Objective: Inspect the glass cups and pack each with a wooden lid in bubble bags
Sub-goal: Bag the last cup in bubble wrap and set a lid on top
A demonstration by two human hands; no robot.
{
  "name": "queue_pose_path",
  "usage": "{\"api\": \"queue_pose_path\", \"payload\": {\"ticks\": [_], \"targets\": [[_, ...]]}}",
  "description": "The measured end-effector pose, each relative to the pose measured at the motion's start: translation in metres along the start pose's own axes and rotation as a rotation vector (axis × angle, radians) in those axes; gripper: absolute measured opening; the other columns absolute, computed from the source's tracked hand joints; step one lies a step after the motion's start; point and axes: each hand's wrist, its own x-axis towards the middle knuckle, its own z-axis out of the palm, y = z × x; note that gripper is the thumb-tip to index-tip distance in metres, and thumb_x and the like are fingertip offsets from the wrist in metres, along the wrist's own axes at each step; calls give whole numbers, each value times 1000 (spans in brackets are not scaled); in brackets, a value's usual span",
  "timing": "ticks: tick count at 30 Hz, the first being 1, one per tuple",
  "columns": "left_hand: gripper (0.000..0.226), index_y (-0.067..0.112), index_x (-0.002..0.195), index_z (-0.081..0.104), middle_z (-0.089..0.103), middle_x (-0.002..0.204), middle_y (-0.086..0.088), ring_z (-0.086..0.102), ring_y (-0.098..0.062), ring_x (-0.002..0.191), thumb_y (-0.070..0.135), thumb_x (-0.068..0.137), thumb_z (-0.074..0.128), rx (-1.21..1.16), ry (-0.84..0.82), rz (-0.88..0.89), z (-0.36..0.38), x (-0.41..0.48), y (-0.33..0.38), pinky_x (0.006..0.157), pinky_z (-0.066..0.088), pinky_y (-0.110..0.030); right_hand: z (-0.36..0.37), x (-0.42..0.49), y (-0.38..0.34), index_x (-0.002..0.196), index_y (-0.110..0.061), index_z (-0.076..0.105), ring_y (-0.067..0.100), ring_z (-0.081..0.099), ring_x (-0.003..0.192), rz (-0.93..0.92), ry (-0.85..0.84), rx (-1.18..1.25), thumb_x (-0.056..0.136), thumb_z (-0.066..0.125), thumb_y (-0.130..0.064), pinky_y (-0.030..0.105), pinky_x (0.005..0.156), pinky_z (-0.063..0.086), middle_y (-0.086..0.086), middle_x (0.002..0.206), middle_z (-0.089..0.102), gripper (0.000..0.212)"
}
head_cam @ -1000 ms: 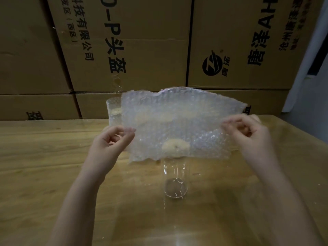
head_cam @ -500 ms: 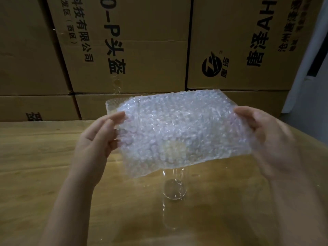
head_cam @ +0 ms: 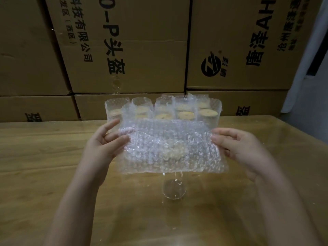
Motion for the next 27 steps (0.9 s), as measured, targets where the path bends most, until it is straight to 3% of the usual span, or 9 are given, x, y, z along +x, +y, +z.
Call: {"api": "queue_pose_path", "payload": {"ticks": [4,8,12,14,16,18,20,24,27], "targets": [[56,31,119,59,75,101,2,71,-8,90,18,66,72,-20,-10,13,0,-2,3,75,49,-25,1,-1,-1,85,-25,72,-3,62,61,-53,28,-21,80,73,-19,18,60,47,-12,71,71,8],[56,33,118,57,75,100,0,70,-12,96,17,67,73,-46,5,93,-1,-4,8,75,54,-22,2,-8,-10,79,-29,71,2,63,70,-192,54,4,82,69,-19,21,66,47,-10,75,70,11],[57,27,119,61,75,92,4,69,-13,97,24,66,81,-70,6,238,-5,-4,15,79,55,-22,1,-17,-20,81,-35,71,16,56,73,-347,131,-80,82,68,-25,24,68,47,8,86,64,10],[54,27,112,67,74,90,7,69,-9,97,36,62,85,-82,-8,313,-5,-4,19,84,53,-20,0,-20,-25,82,-35,69,15,52,63,-401,148,-115,84,66,-25,22,59,45,7,75,61,11],[36,32,94,73,73,88,13,67,-1,89,43,61,84,-47,-16,401,-5,-6,24,82,51,-16,-1,-24,-29,81,-33,68,7,54,56,-451,112,-91,88,64,-19,17,50,44,-3,65,62,17],[23,35,81,74,71,85,17,65,2,85,47,63,82,1,-4,450,-6,-9,29,80,51,-14,-1,-28,-33,80,-30,69,8,64,62,-471,55,-22,91,58,-10,17,52,50,-2,72,68,25],[22,36,81,74,69,91,14,64,-5,91,50,66,80,64,-11,464,-11,-10,33,84,52,-18,0,-31,-35,79,-29,72,10,70,75,-450,23,57,94,52,-7,18,61,54,-1,82,73,34],[9,36,80,76,68,98,10,61,-14,101,33,71,74,217,-140,498,-26,-14,39,85,54,-26,4,-31,-37,79,-36,76,8,71,79,-382,21,132,93,55,-21,18,63,55,-7,83,75,30],[33,34,78,75,71,103,14,62,-10,108,3,84,65,575,-180,450,-38,-13,36,89,51,-27,5,-29,-36,82,-32,77,12,72,80,-318,-2,168,82,65,-27,20,59,56,-5,87,75,13]]}}
